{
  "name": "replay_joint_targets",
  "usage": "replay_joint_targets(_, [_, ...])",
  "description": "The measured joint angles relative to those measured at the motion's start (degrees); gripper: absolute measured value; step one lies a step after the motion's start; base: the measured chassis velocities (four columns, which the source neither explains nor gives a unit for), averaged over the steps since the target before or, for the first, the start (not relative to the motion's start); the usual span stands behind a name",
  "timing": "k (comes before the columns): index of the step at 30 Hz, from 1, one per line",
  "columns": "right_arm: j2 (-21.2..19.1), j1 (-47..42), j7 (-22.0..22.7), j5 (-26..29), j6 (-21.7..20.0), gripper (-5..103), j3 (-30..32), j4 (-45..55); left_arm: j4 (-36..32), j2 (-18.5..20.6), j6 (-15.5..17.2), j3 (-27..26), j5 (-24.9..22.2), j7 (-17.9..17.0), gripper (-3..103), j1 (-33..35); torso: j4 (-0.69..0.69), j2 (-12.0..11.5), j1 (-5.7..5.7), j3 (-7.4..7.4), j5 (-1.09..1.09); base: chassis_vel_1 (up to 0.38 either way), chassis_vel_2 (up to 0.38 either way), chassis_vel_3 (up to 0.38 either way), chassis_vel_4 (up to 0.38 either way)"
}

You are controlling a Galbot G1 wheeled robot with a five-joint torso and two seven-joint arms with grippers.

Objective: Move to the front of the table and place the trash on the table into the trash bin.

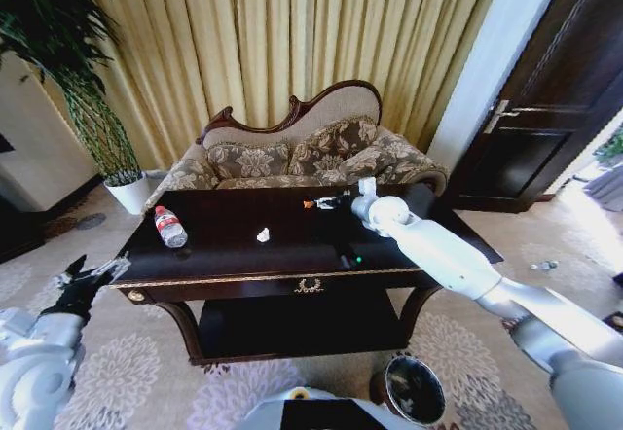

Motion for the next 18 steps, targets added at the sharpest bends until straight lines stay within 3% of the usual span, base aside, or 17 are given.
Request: replay_joint_targets(18, [1.86, -1.40, 6.22, 1.09, -0.10, 100, -0.53, 3.13, 1.68, 0.74, -0.94, 2.45, 1.78, -0.12, 100, -1.61, 0.01, 0.00, 0.00, 0.00, -0.01, 0.000, 0.000, 0.000, 0.000])
